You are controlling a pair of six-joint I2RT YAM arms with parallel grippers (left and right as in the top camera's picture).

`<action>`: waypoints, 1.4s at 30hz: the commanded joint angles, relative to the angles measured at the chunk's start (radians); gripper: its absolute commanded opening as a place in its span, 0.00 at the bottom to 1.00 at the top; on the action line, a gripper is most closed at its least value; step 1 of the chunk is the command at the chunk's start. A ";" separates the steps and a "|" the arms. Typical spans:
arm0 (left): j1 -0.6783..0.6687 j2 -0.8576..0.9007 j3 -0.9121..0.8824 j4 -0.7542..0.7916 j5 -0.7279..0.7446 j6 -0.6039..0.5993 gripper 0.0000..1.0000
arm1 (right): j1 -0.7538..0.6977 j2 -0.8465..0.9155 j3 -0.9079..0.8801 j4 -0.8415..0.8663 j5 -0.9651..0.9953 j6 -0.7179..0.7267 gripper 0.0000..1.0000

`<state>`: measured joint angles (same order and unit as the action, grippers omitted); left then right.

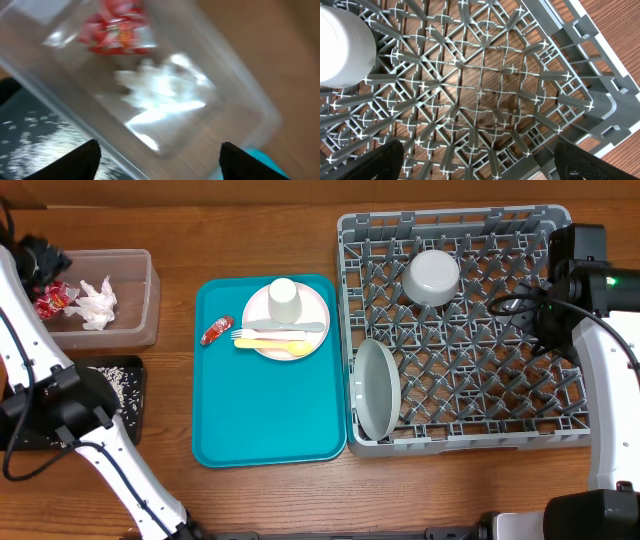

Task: Sort waste into correct bins and load items into the dishwasher rack
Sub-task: 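Move the left gripper right to the small red wrapper on the teal tray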

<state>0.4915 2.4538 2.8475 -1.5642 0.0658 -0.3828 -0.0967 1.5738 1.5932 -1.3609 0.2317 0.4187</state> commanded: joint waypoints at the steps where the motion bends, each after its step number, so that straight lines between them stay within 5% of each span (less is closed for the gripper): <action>1: -0.065 -0.160 0.051 -0.008 0.187 0.021 0.90 | -0.001 -0.004 0.011 0.006 -0.002 0.000 1.00; 8: -0.266 -0.149 0.039 -0.126 0.147 0.128 0.84 | -0.001 -0.004 0.011 0.006 -0.002 0.000 1.00; 12: -0.388 -0.119 -0.061 -0.119 0.099 0.256 0.95 | -0.001 -0.004 0.011 0.006 -0.002 0.000 1.00; 23: -0.497 -0.098 -0.306 -0.023 -0.335 0.277 1.00 | -0.001 -0.004 0.011 0.006 -0.002 0.000 1.00; 32: -0.443 -0.098 -0.364 0.082 -0.065 0.699 1.00 | -0.001 -0.004 0.011 0.006 -0.002 0.000 1.00; 42: -0.401 -0.097 -0.566 0.126 0.064 1.004 0.95 | -0.001 -0.004 0.011 0.006 -0.002 0.000 1.00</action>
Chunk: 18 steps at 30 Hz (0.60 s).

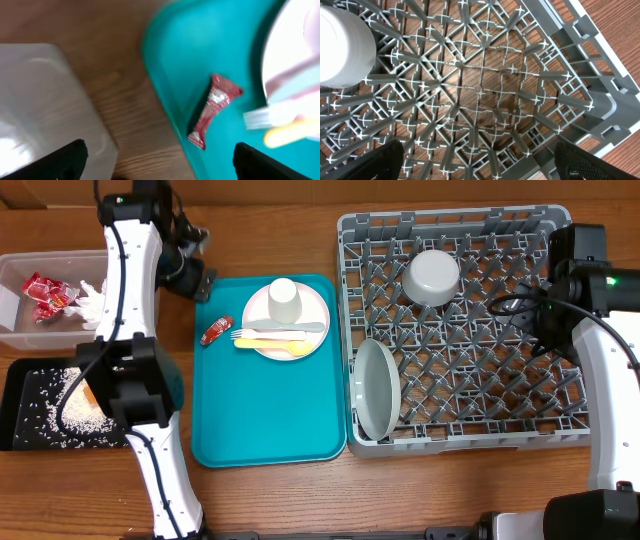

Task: Sort waste into correct bins and load items into the dishwasher rack
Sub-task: 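Move the left gripper right to the small red wrapper on the teal tray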

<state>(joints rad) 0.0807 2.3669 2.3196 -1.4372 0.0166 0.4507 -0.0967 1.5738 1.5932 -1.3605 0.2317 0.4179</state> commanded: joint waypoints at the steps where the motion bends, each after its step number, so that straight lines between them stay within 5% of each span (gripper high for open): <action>1: 0.011 -0.010 -0.049 -0.002 0.142 0.204 0.95 | -0.001 -0.004 0.011 0.006 -0.002 0.000 1.00; 8: 0.010 -0.010 -0.060 0.011 0.212 0.364 0.93 | -0.001 -0.004 0.011 0.006 -0.002 0.000 1.00; 18: 0.010 0.068 -0.067 0.008 0.249 0.433 0.96 | -0.001 -0.004 0.011 0.006 -0.002 0.000 1.00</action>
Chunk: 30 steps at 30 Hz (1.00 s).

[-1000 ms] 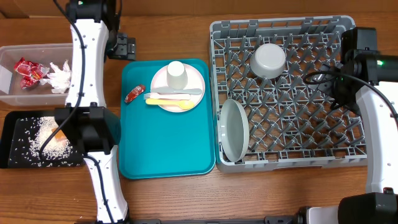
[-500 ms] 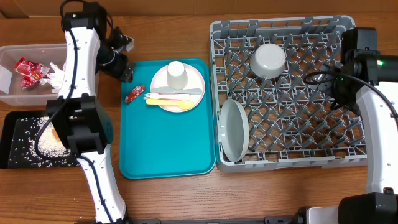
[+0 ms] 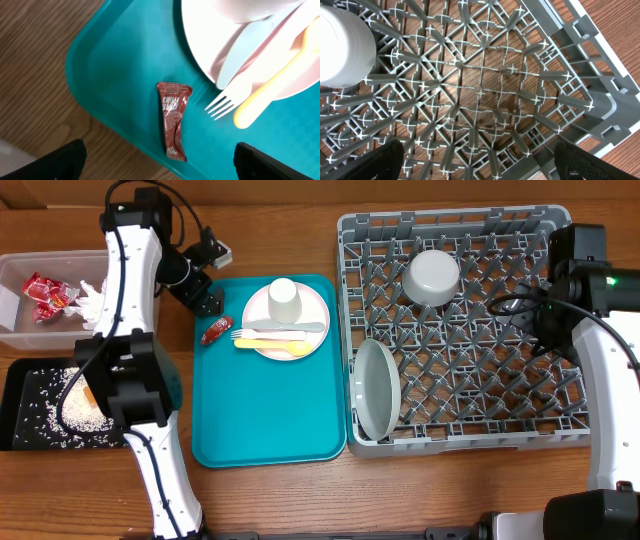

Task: Sort waste into correct bins and load items into the dishwasher rack
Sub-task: 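Move the left gripper right to the small red wrapper on the teal tray, then grasp the small red wrapper with the left gripper and lift it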

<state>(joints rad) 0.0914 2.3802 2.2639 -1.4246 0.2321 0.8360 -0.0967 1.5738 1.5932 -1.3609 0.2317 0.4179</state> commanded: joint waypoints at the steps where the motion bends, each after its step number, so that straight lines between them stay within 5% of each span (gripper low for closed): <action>1: -0.001 0.069 -0.011 -0.008 0.032 0.048 0.96 | -0.001 -0.004 0.011 0.006 -0.002 0.000 1.00; 30: -0.014 0.118 -0.109 0.110 -0.061 0.062 0.91 | -0.001 -0.004 0.011 0.006 -0.002 0.000 1.00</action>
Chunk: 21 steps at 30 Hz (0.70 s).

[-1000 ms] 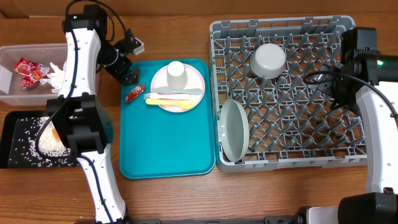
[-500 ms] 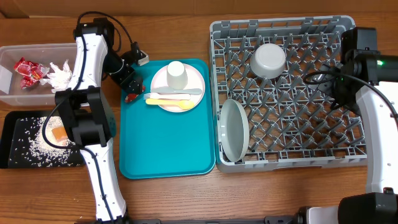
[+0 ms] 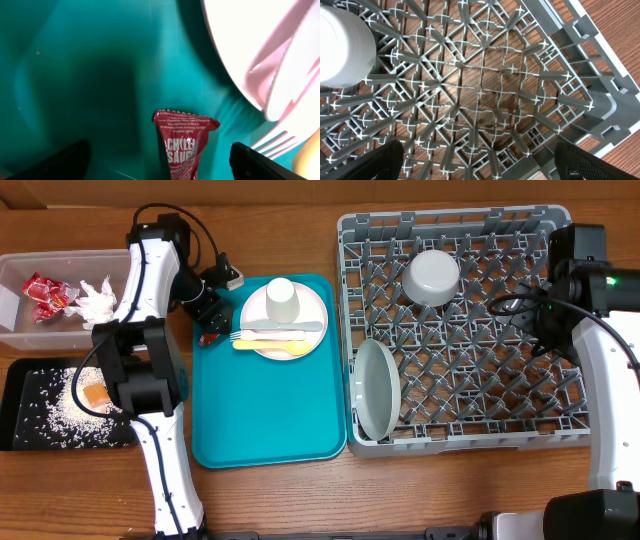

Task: Sort waste into correct bins and load items into the dishwasher rack
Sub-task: 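Grasp the small red wrapper with the left gripper and lift it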

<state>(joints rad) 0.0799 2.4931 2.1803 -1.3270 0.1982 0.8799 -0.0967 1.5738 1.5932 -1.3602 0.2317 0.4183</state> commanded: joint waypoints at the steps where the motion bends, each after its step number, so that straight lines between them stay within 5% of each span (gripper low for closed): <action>1: -0.004 0.005 -0.026 0.015 -0.027 0.018 0.91 | -0.001 -0.004 0.011 0.005 -0.002 0.000 1.00; 6: -0.006 0.005 -0.026 0.024 -0.026 0.018 0.79 | -0.001 -0.004 0.011 0.005 -0.002 0.000 1.00; 21: -0.076 0.005 -0.025 0.022 -0.059 0.018 0.74 | -0.001 -0.004 0.011 0.005 -0.002 0.000 1.00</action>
<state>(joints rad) 0.0311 2.4931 2.1773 -1.3014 0.1589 0.8906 -0.0967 1.5738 1.5932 -1.3605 0.2321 0.4183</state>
